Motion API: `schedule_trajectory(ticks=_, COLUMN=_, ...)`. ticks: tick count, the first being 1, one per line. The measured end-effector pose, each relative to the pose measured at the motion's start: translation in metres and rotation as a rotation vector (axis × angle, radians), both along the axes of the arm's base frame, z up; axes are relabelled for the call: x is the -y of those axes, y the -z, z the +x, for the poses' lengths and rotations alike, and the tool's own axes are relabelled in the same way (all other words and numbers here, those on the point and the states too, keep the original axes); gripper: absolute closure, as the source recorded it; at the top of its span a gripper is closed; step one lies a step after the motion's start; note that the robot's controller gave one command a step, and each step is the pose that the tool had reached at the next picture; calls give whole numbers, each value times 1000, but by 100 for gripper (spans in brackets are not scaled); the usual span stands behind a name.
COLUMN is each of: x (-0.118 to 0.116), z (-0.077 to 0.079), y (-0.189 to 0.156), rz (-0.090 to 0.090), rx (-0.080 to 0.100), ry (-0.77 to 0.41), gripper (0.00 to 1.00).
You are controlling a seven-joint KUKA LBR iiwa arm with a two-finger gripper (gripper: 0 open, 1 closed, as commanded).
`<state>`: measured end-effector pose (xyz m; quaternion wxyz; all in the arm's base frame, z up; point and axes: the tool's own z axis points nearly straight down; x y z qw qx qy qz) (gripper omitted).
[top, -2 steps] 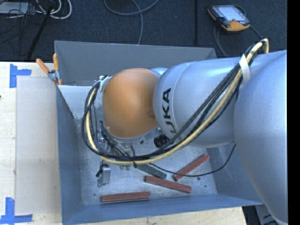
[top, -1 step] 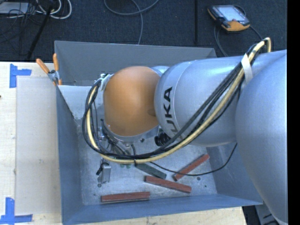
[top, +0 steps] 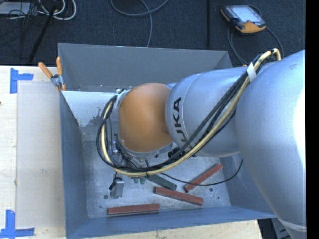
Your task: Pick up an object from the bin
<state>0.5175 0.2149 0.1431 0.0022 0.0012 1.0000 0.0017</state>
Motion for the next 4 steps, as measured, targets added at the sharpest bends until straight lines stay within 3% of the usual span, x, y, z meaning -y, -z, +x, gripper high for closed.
schedule_trajectory(ticks=1, x=23, z=35, y=38, rz=-4, rx=-6, ry=-137, gripper=0)
schedule_trajectory(ticks=2, x=50, z=10, y=36, rz=-5, rx=-5, ry=-231, gripper=0)
schedule_trajectory(ticks=3, x=94, z=9, y=50, rz=-3, rx=-6, ry=-298, gripper=0)
schedule_trajectory(ticks=4, x=138, z=22, y=41, rz=-4, rx=-4, ry=-515, gripper=0)
